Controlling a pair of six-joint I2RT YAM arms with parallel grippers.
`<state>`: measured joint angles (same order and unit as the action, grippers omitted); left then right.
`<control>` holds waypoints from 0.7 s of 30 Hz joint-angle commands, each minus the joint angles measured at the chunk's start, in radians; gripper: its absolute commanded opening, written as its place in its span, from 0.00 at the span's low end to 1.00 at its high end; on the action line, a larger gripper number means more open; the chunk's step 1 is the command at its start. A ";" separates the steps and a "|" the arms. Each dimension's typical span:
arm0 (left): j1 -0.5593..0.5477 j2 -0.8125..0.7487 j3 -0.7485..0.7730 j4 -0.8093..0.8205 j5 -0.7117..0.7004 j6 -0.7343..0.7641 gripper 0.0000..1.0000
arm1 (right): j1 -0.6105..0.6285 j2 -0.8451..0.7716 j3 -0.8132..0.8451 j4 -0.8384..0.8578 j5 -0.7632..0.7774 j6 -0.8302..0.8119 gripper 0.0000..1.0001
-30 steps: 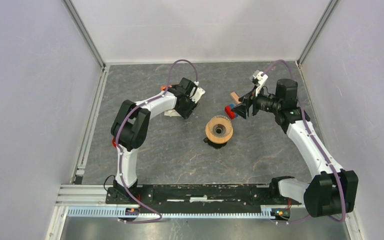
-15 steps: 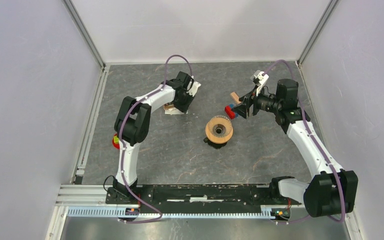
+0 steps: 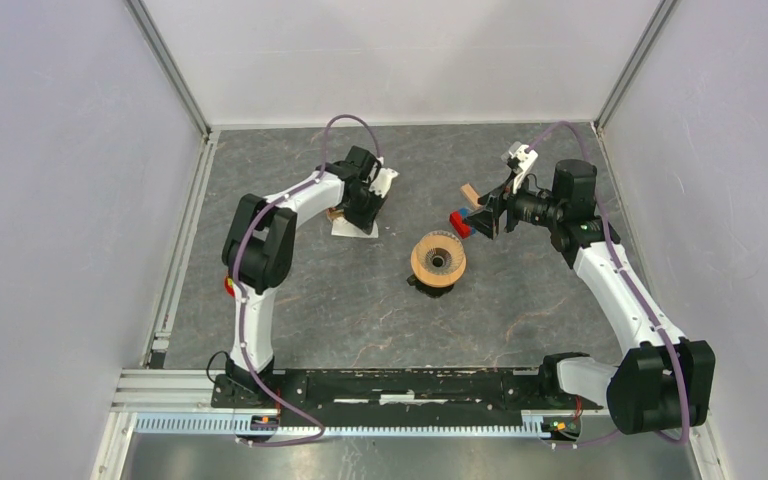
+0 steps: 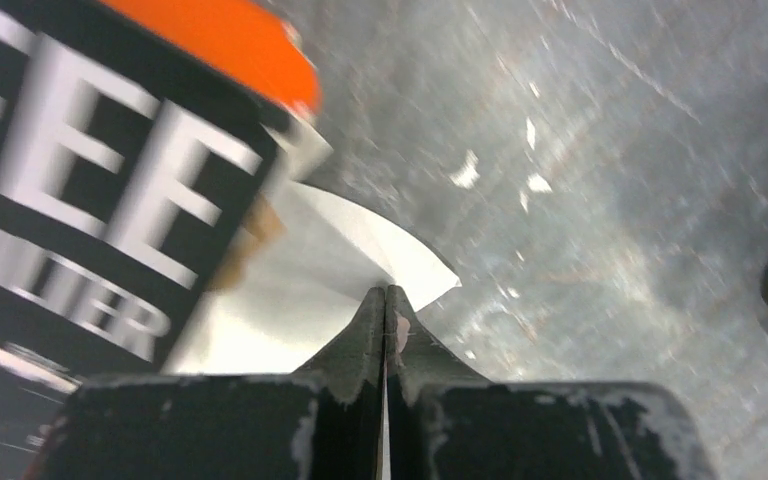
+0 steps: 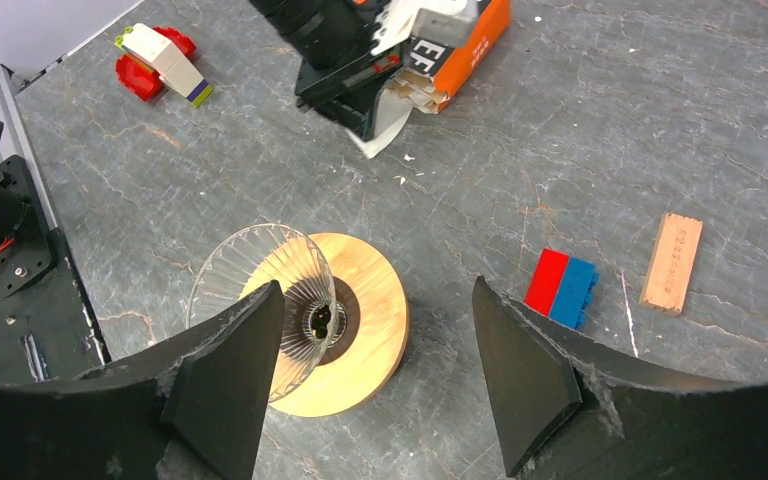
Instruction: Place the coffee filter in the dripper
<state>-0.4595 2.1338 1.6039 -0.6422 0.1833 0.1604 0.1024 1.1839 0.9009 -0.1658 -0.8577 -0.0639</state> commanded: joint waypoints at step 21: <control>0.135 -0.263 -0.207 -0.060 -0.060 -0.005 0.71 | -0.011 -0.043 -0.022 0.063 -0.030 0.022 0.77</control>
<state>-0.3706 1.8435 1.3514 -0.6788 0.1574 0.2039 0.1009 1.1728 0.8852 -0.1421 -0.8684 -0.0486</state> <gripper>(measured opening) 0.666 0.764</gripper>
